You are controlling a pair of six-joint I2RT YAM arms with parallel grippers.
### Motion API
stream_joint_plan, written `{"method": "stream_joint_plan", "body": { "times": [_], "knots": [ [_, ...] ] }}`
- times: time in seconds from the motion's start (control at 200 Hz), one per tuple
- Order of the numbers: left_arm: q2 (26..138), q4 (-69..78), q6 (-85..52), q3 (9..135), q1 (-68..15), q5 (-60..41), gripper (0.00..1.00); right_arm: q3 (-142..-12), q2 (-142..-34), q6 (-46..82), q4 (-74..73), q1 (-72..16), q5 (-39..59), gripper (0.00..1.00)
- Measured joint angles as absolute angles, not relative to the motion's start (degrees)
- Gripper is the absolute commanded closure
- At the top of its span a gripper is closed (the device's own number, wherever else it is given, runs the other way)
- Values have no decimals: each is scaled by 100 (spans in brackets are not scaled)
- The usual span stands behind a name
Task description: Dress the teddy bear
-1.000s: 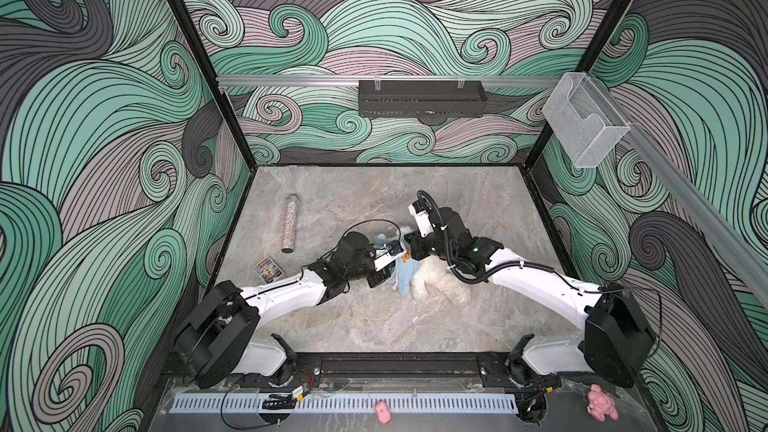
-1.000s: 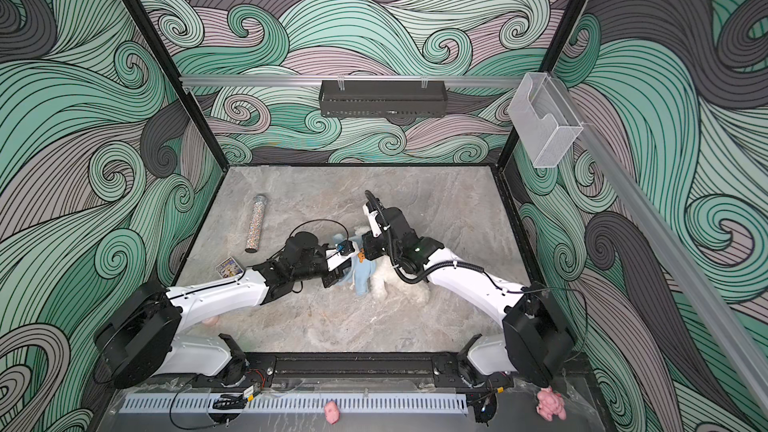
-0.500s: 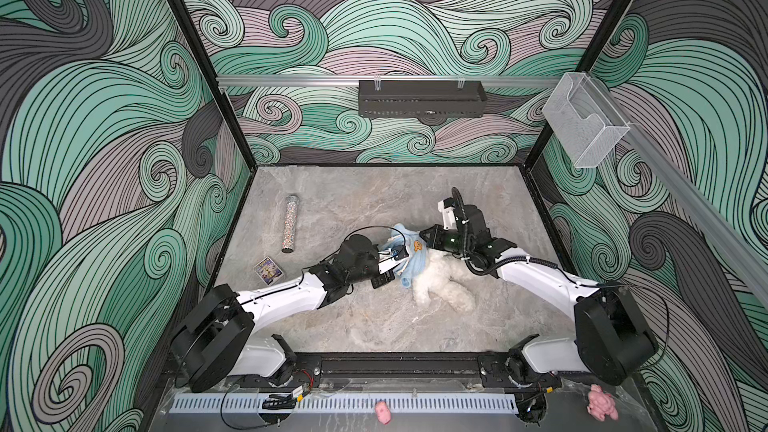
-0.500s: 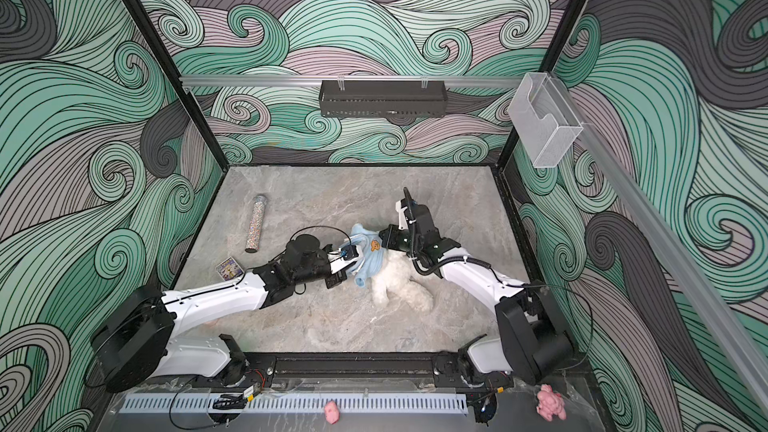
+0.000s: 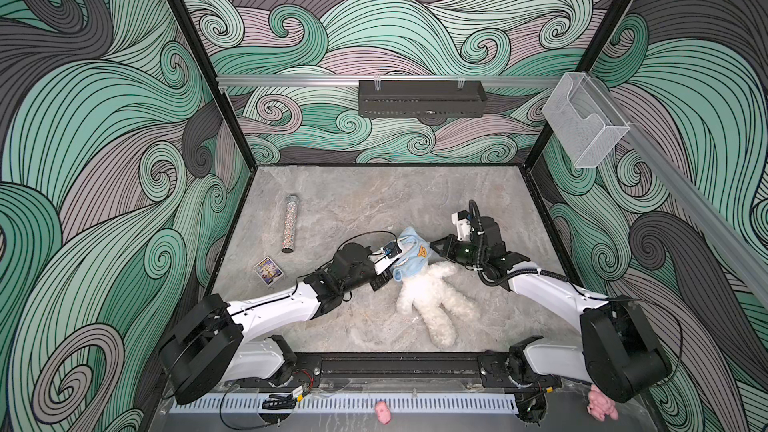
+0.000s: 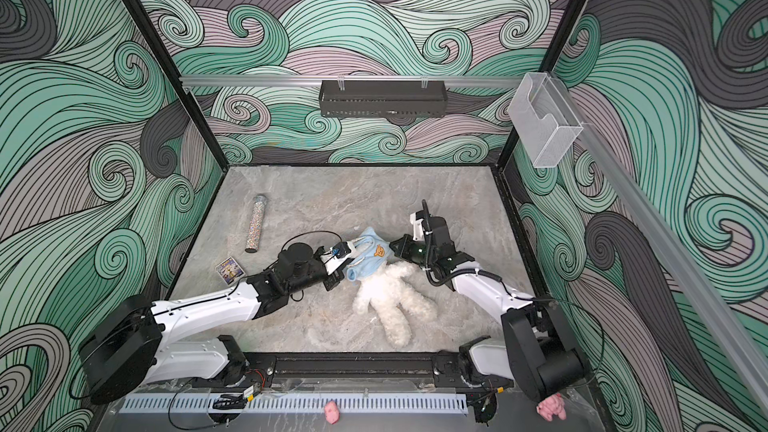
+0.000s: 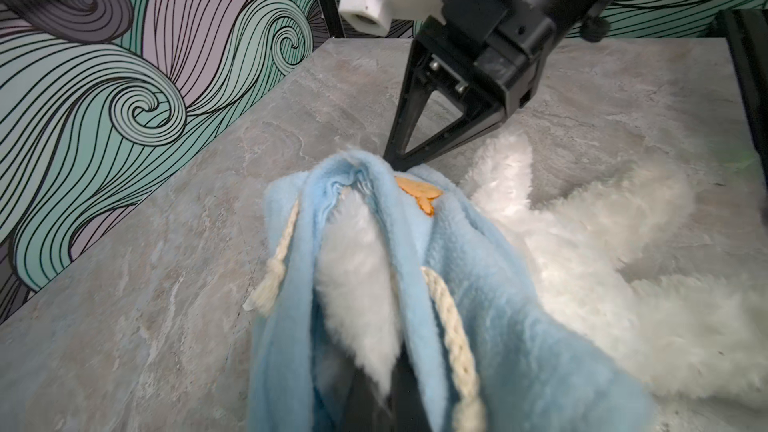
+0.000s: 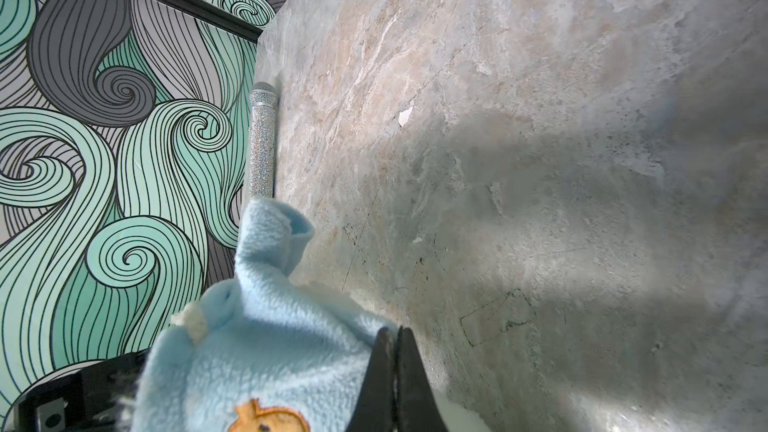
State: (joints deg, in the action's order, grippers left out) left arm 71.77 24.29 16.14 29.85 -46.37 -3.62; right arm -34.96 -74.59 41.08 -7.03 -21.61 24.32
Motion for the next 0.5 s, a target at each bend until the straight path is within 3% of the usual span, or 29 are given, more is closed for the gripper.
{"method": "stream_joint_plan", "body": {
  "times": [0.285,0.495],
  "knots": [
    [7231,2322,836,3050,-4678,834,100,-3527,-7467,3780,-805,-2152,2707,100],
    [7400,1822,97,3398,-4434,1339,100,-4381,-8407,3376,-779,-2777,2628,100]
  ]
}}
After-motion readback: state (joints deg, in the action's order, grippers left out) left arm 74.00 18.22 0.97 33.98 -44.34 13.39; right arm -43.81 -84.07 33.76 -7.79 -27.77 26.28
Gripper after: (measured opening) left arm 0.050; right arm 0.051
